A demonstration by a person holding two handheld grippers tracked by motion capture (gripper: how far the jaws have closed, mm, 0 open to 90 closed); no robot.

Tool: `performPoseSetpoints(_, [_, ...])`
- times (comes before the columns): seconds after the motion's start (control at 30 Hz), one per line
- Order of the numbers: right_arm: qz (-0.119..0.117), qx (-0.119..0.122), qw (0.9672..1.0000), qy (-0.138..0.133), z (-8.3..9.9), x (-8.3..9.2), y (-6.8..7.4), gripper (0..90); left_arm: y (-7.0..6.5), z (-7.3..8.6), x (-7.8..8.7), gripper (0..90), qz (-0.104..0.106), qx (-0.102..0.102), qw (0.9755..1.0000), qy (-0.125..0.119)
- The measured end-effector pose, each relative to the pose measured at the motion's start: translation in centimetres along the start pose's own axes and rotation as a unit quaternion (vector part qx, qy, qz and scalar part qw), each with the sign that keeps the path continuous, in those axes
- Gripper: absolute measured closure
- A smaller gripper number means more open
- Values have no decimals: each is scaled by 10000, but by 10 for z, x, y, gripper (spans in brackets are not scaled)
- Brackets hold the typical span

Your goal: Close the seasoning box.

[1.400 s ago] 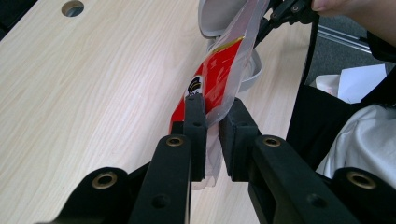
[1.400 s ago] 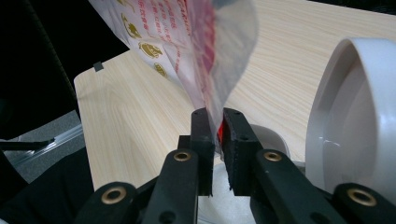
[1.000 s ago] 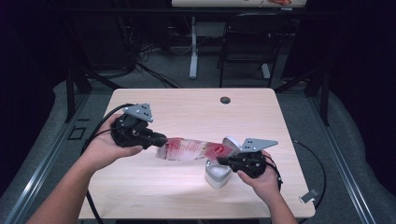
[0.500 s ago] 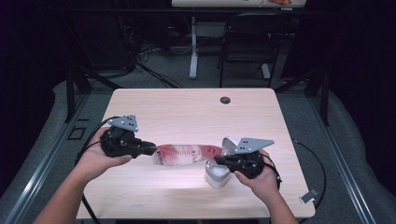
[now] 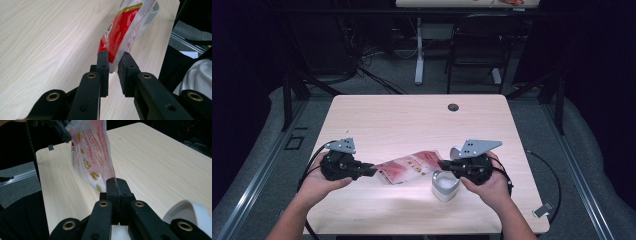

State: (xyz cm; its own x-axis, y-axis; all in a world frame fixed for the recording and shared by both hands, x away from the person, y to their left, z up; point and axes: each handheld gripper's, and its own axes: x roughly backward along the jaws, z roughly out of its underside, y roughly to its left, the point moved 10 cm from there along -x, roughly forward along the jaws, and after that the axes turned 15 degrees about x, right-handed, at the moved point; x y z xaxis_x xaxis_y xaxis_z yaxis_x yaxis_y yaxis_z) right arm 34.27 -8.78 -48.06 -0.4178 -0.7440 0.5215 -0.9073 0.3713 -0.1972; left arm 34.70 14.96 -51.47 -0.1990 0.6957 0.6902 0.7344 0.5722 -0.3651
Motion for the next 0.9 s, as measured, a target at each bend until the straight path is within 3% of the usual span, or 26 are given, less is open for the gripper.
performPoseSetpoints(0.27, [2, 363, 9992, 140, -27, -7, 2, 900, 13, 18, -14, 796, -61, 169, 9998, -9])
performPoseSetpoints(0.67, [-17, 626, 9976, 305, -48, -19, 2, 900, 22, 34, -46, 786, -195, 307, 9993, -78])
performPoseSetpoints(0.8, [-22, 795, 9955, 517, -50, -25, 4, 900, 27, 39, -60, 766, -227, 443, 9987, -120])
performPoseSetpoints(0.9, [37, 1002, 9920, 766, -51, -31, 6, 900, 30, 43, -71, 747, -299, 503, 9982, -100])
